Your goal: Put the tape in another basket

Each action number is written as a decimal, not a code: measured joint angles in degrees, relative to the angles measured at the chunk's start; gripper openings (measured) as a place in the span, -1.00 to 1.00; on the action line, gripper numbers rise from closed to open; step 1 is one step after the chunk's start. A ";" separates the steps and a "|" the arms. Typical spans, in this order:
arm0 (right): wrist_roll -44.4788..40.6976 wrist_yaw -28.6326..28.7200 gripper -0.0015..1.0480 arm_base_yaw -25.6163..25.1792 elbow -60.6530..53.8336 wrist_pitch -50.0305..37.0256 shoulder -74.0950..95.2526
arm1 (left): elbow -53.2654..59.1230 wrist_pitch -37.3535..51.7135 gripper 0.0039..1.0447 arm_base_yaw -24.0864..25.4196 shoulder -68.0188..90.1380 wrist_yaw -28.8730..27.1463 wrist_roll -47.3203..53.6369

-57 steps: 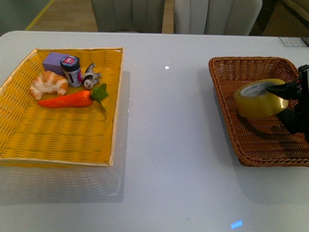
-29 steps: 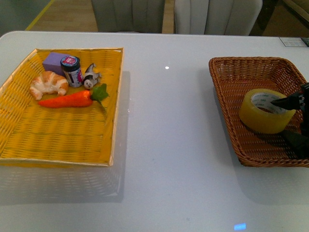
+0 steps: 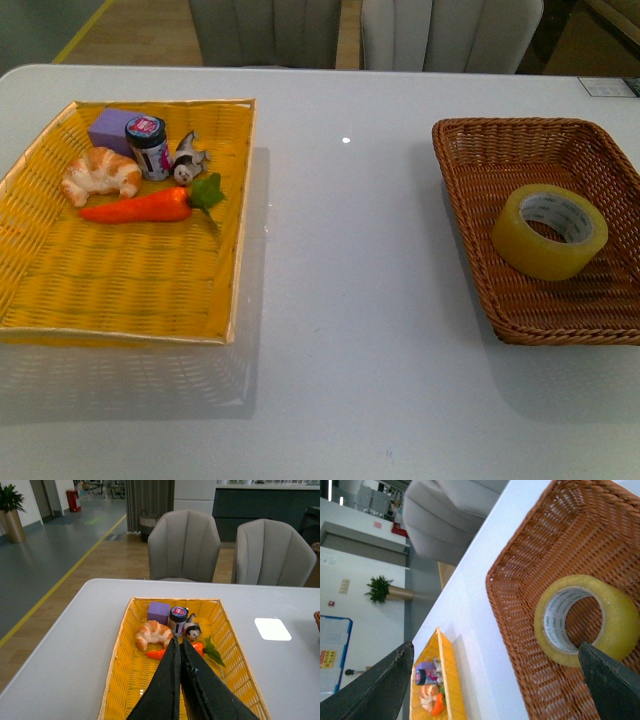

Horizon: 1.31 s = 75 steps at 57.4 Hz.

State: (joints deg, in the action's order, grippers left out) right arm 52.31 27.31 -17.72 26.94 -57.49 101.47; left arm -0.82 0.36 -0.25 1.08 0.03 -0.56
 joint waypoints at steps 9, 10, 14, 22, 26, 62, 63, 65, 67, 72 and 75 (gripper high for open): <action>-4.85 1.86 0.83 -3.23 -7.93 8.79 -17.46 | 0.00 -0.37 -0.98 0.04 -0.13 -0.02 0.00; -5.20 2.19 0.83 -3.89 -8.94 10.10 -19.71 | 0.00 -0.37 -0.98 0.04 -0.15 -0.02 0.00; -5.73 3.21 0.83 -6.78 -11.78 15.47 -27.82 | 0.00 -0.37 -0.98 0.04 -0.17 -0.04 0.00; -13.33 2.64 0.69 -11.69 -17.49 21.24 -45.79 | 0.00 -0.37 -0.98 0.04 -0.17 -0.02 0.00; -25.51 -1.03 0.46 -9.60 -20.70 14.75 -49.94 | 0.00 -0.37 -0.98 0.04 -0.17 -0.02 -0.02; -51.91 -19.52 -0.96 9.53 -25.66 33.64 -77.48 | 0.00 -0.37 -0.98 0.04 -0.20 -0.02 0.00; -51.91 -19.89 -0.96 9.86 -25.66 34.25 -78.12 | 0.00 -0.37 -0.98 0.04 -0.20 -0.02 0.00; -51.93 -20.50 -0.96 10.47 -25.66 35.36 -79.23 | 0.00 -0.37 -0.98 0.04 -0.20 -0.02 -0.02; -51.98 -23.02 -0.96 11.82 -25.68 36.41 -80.21 | 0.00 -0.37 -0.98 0.04 -0.20 -0.02 0.00; -52.00 -26.40 -0.96 16.55 -25.68 38.77 -82.79 | 0.00 -0.37 -0.98 0.04 -0.20 -0.04 0.00; -52.00 -26.93 -0.96 17.27 -25.68 40.09 -84.15 | 0.00 -0.37 -0.98 0.04 -0.20 -0.04 0.00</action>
State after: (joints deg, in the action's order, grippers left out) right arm 0.32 0.38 -0.45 1.26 -17.41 17.32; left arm -0.82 -0.01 -0.21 0.89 -0.01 -0.56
